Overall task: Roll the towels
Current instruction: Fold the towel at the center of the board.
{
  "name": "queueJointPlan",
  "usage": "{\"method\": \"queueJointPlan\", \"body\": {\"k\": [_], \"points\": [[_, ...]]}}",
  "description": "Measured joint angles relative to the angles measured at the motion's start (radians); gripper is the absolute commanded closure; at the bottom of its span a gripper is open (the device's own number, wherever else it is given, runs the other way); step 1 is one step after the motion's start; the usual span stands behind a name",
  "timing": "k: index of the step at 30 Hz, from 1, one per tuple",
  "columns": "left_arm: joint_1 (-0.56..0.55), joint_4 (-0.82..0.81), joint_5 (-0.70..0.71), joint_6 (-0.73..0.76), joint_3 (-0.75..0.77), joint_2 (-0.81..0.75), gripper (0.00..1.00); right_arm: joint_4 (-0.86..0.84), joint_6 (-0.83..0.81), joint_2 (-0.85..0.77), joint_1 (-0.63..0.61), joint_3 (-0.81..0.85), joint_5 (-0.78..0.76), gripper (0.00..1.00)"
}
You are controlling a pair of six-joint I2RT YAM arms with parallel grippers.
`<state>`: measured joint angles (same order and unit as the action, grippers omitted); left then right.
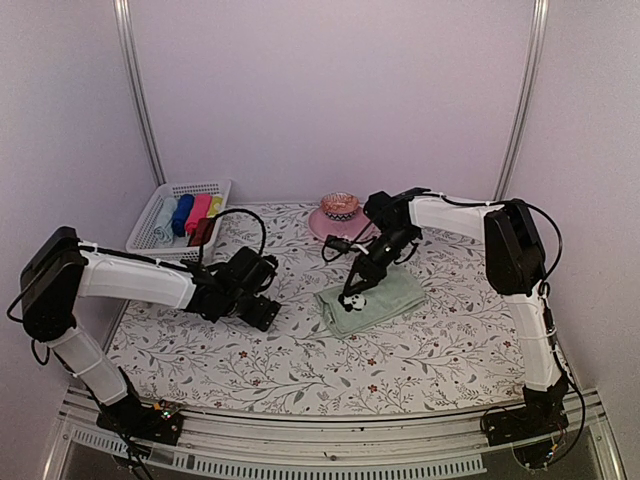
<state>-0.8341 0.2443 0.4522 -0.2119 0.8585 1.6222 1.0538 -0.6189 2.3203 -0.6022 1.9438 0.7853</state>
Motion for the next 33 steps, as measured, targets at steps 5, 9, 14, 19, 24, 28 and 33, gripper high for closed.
{"method": "queueJointPlan", "body": {"k": [5,9,14,19,24,28,33], "points": [[-0.009,-0.014,-0.035,-0.003,0.014,0.001,0.03,-0.002,-0.01,0.0,0.005,0.0,0.011,0.67],[-0.009,-0.065,-0.129,-0.01,0.037,0.001,0.03,-0.024,-0.01,-0.009,0.028,-0.012,0.011,0.77],[0.003,-0.141,-0.275,-0.029,0.14,0.028,0.12,-0.077,-0.008,-0.069,0.123,-0.11,-0.006,0.87],[0.01,-0.204,-0.393,-0.038,0.317,0.175,0.33,-0.119,-0.01,-0.123,0.227,-0.228,-0.04,0.91],[0.011,-0.208,-0.478,-0.037,0.433,0.309,0.53,-0.132,-0.025,-0.184,0.271,-0.369,-0.08,0.93],[0.012,-0.198,-0.523,-0.028,0.481,0.396,0.72,-0.135,-0.034,-0.222,0.282,-0.456,-0.095,0.94],[0.012,-0.159,-0.531,-0.018,0.494,0.455,0.79,-0.138,-0.037,-0.225,0.317,-0.486,-0.104,0.94]]}}
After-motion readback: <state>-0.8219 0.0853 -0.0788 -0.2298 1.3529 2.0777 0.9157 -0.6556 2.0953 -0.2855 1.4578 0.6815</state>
